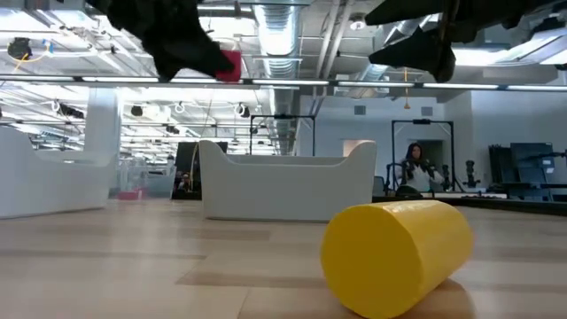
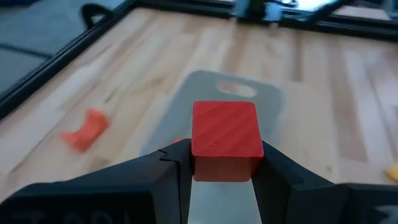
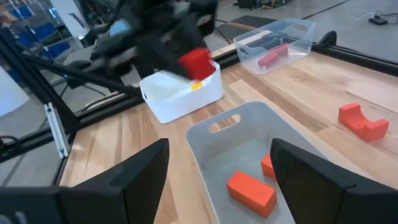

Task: Sort & place blocks by color
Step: Put the red wooden block into the transparent bin

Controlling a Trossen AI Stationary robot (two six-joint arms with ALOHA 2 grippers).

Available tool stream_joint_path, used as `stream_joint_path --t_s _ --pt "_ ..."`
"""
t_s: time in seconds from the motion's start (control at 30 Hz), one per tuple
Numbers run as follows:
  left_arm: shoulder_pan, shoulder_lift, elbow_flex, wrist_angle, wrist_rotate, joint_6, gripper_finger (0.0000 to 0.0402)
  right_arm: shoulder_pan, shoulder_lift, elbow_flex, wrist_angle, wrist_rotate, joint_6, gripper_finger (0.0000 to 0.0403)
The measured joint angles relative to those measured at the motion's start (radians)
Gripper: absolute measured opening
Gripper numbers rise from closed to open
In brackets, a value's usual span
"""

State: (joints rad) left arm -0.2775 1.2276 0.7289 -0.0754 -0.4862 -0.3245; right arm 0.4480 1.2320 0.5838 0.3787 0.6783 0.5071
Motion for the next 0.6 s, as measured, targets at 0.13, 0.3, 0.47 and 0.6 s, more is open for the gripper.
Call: stream_joint_path --t_s 0.13,0.3,0.47,0.6 --pt "0.120 -0.074 -0.035 -0.062 0.055 -0.018 0.0094 0.000 0.000 0.000 -0.005 -0.002 0.000 0.0301" --pt "0.269 -0.161 -0.047 -0.175 0.097 -0.005 0.0094 0.004 0.000 0.000 -0.008 -0.052 0.000 0.0301" --pt "0.475 -0.197 -0.047 -0.271 0.174 0.007 0.0094 0.002 0.000 0.000 -0.008 -0.051 -0.008 0.0301" --pt "0.657 -0.196 -0.047 -0.352 0.277 0.044 0.0094 -0.008 0.000 0.000 -0.005 -0.051 -0.018 0.0301"
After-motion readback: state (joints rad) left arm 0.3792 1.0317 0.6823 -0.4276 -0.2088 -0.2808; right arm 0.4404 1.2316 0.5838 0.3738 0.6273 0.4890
